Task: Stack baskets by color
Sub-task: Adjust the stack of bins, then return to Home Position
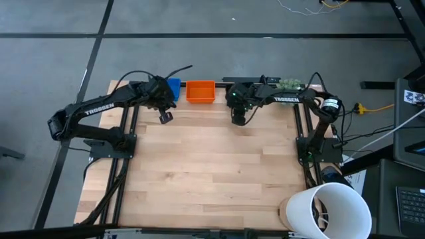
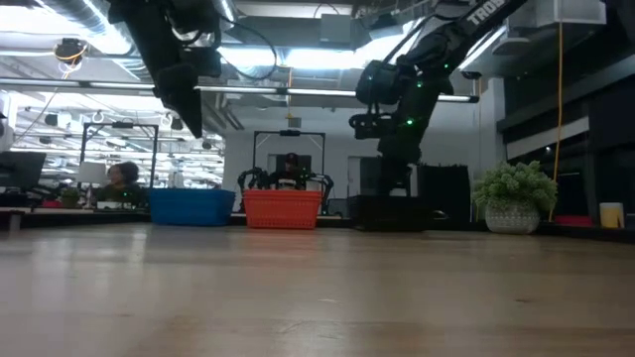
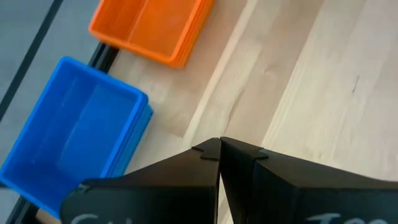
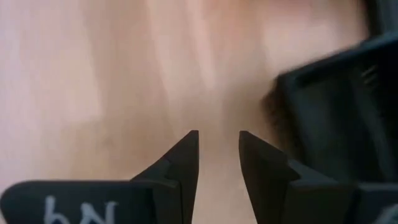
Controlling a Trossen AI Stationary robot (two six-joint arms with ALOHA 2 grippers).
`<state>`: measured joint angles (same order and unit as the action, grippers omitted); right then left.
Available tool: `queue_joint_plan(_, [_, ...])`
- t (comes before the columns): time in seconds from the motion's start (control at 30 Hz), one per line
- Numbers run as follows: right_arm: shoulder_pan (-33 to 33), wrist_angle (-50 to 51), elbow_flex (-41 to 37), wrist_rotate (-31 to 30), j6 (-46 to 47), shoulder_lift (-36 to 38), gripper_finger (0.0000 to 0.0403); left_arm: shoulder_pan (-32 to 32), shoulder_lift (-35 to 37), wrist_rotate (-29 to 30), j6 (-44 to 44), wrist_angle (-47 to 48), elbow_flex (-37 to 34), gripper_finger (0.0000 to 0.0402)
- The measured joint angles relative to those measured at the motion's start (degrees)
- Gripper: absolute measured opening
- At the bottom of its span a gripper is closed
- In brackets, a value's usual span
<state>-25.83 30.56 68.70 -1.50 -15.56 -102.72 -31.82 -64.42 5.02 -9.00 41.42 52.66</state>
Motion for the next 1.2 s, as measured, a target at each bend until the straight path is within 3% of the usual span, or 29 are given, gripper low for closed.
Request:
queue_joint_plan(0.27, [-2.0, -7.1, 0.0, 0.3, -2.6, -0.1, 0.0115, 2.3, 0.0, 0.0, 0.0, -0.3, 0.0, 0.0000])
queue_joint_plan(0.43, [-2.1, -6.4, 0.0, 6.1, -3.0, -0.2, 0.0115, 2.7, 0.0, 0.0, -0.2, -0.4, 0.0, 0.0000])
queue_joint_plan(1.0, [-3.9, -13.6, 0.0, 2.6, -5.1, -5.2, 0.0115, 2.7, 0.0, 0.2, -0.5, -0.3, 0.0, 0.0000])
queue_joint_plan(1.2, [-2.4, -6.6, 1.8, 4.7, 5.8, -4.0, 0.0115, 2.7, 0.0, 0.5, 0.0, 0.2, 0.0, 0.0000])
